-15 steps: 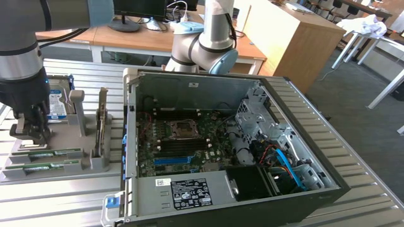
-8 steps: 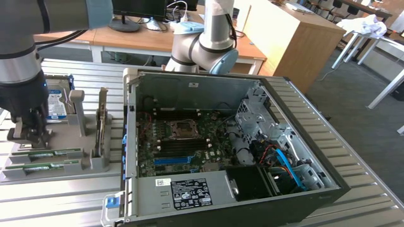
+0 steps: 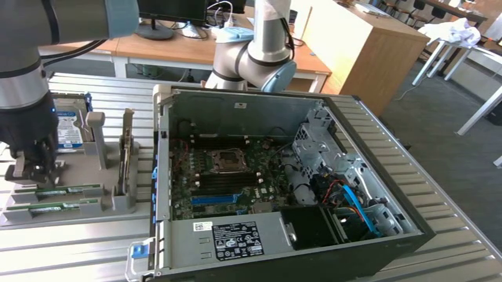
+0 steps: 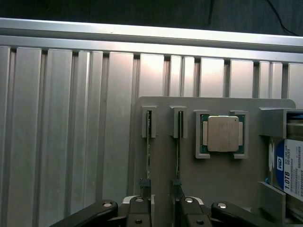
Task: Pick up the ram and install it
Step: 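Pick up the ram and move it above insertion slot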
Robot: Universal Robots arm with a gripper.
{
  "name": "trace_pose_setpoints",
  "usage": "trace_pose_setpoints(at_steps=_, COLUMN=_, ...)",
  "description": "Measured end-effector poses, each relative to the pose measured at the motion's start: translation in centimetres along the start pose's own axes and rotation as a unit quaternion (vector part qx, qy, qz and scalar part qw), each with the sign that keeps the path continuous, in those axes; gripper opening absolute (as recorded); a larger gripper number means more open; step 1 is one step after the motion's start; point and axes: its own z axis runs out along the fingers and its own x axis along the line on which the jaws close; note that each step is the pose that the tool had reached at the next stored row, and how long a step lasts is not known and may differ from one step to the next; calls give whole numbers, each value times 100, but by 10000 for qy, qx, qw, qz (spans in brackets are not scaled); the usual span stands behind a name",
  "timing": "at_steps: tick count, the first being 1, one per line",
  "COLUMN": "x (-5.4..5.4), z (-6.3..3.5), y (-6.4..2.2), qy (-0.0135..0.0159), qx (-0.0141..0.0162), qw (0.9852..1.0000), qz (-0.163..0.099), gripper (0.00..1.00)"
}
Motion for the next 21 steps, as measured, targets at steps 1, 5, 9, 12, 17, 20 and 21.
trace_pose_setpoints(at_steps=1, x=13, z=-1, y=0, qy=0, qx=0, qw=10000, qz=0, gripper=30)
trace_pose_setpoints(at_steps=5, x=53, z=-1, y=1, qy=0, qx=0, qw=10000, qz=0, gripper=30)
trace_pose_setpoints(at_steps=9, x=59, z=-1, y=2, qy=0, qx=0, qw=10000, qz=1, gripper=30)
trace_pose_setpoints(at_steps=12, x=59, z=-2, y=2, qy=0, qx=0, qw=10000, qz=0, gripper=30)
trace_pose_setpoints(at_steps=17, x=61, z=33, y=1, qy=0, qx=0, qw=10000, qz=0, gripper=30)
trace_pose_setpoints(at_steps=20, x=62, z=67, y=0, qy=0, qx=0, qw=10000, qz=0, gripper=30)
trace_pose_setpoints(at_steps=21, x=63, z=79, y=-1, qy=0, qx=1, qw=10000, qz=0, gripper=30)
